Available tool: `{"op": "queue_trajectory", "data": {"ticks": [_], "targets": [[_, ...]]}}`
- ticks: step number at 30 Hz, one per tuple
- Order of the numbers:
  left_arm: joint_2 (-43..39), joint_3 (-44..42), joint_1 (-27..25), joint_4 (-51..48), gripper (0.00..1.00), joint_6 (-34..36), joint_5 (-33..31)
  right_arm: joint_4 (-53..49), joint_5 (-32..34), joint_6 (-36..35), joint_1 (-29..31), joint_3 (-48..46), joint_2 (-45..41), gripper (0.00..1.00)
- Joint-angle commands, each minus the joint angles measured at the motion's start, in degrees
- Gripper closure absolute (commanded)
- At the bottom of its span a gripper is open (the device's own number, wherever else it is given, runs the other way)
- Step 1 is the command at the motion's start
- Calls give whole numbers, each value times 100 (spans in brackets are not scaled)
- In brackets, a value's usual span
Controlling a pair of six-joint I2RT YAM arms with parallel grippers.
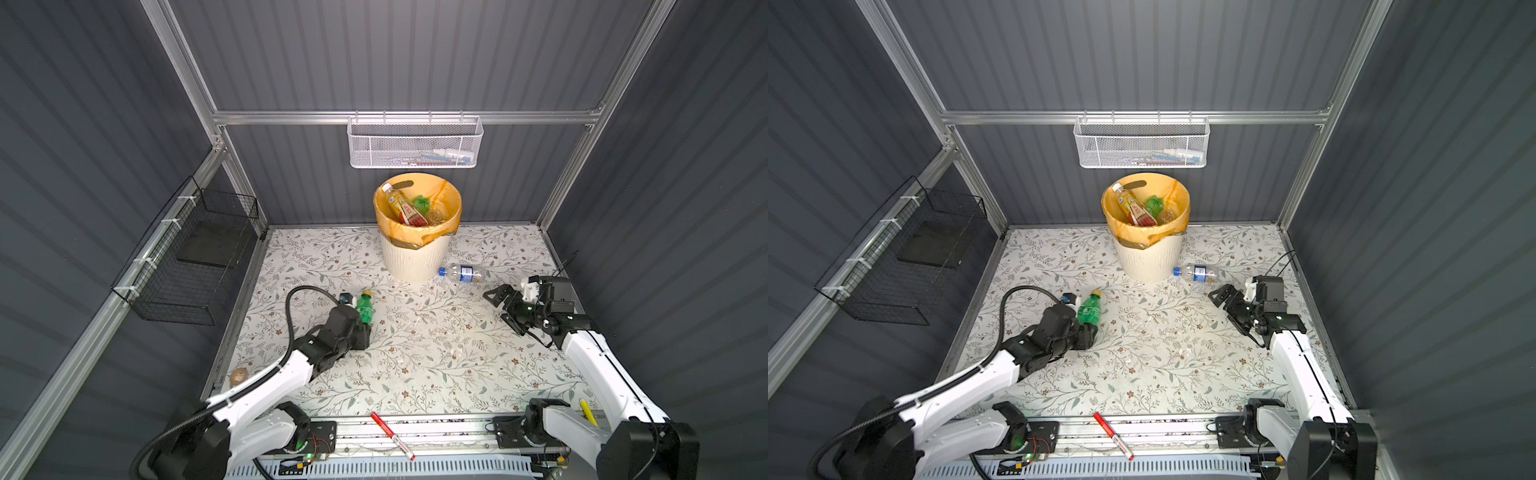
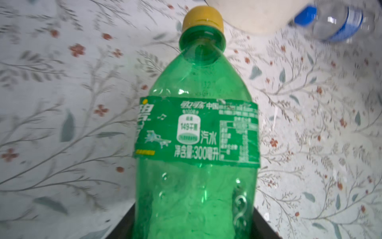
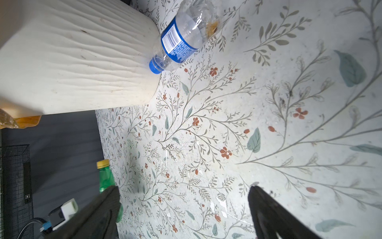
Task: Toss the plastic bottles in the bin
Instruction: 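Carry the green bottle over the bin and open the left gripper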
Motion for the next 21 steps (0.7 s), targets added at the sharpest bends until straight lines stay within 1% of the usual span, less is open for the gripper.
{"op": "queue_trajectory", "data": {"ticks": [1,4,6,8,10,13,15,16,17,18,19,20,21], "targets": [[-339,-247,641,-365,46,-369,340,225,-18,-1,148,10,83,1],[-264,-289,1159,-372,46,-437,764,278,37,52,289,22,154,1],[-82,-181,1329,-247,47,-435,958,305,96,87,397,17,180,1],[93,254,1379,-289,47,-306,972,319,117,117,470,14,199,1],[329,1146,1413,-538,47,-78,819,336,135,148,528,17,200,1],[897,3062,1433,-660,48,365,1000,406,112,202,575,19,230,1],[1450,4710,1412,-761,49,637,1298,494,53,257,593,26,273,1],[1719,5504,1385,-750,49,661,1414,522,46,273,598,39,280,1],[2085,6198,1372,-778,45,618,1614,553,39,291,610,40,297,1],[2550,7013,1352,-947,36,596,1938,587,41,306,624,40,311,1],[3014,7784,1306,-1202,20,609,2135,602,48,315,631,44,320,1],[3588,8654,1221,-1638,1,644,2295,614,39,335,644,53,323,1],[4126,9417,1136,-2000,0,708,2476,642,30,353,654,58,323,1]]}}
